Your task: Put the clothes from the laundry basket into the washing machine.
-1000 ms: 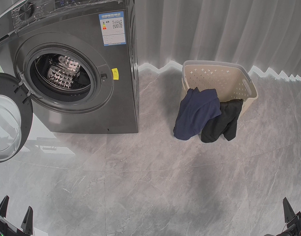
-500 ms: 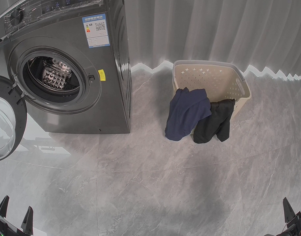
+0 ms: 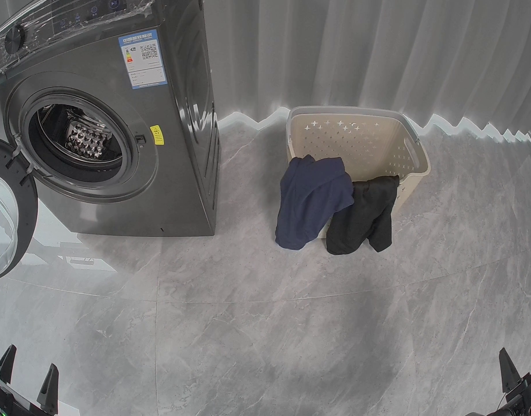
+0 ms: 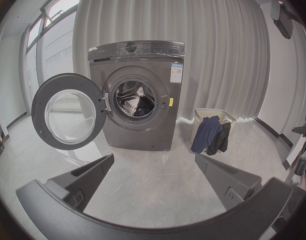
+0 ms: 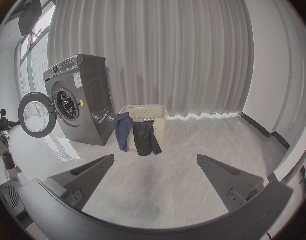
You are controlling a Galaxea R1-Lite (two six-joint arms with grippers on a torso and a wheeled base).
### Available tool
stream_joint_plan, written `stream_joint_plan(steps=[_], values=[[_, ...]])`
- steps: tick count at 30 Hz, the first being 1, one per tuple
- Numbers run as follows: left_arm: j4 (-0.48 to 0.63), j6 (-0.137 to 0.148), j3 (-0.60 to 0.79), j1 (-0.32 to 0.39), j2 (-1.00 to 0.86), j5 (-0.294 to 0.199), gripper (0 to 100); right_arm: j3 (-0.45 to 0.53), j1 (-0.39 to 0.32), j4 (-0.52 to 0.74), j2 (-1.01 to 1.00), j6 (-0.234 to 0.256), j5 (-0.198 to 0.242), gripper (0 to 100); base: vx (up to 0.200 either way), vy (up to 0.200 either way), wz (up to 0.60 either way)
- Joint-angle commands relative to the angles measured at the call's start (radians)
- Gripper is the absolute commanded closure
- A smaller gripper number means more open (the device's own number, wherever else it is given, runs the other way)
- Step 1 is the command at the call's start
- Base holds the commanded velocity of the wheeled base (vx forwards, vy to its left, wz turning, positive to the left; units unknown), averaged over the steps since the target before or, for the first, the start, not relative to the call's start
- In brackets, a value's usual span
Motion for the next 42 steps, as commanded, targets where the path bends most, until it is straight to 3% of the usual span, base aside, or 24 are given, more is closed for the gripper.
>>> stream_joint_plan(steps=[1,6,27,33,42], values=[[0.0,-0.002,0.016,0.0,-0.013,0.001,0,0.016,0.0,0.0,-0.007,-0.002,0.001,0,0.0,0.0,0.0],[0.0,0.0,0.016,0.0,-0.013,0.001,0,0.016,0.0,0.0,-0.007,0.0,0.001,0,0.0,0.0,0.0],[0.0,-0.002,0.016,0.0,-0.013,0.002,0,0.016,0.0,0.0,-0.007,0.0,0.001,0,0.0,-0.2,0.0],[0.0,-0.002,0.016,0.0,-0.013,0.001,0,0.016,0.0,0.0,-0.007,0.0,0.001,0,0.0,0.0,0.0],[0.0,-0.003,0.016,0.0,-0.013,0.001,0,0.016,0.0,0.0,-0.007,0.0,0.001,0,0.2,0.0,0.0]])
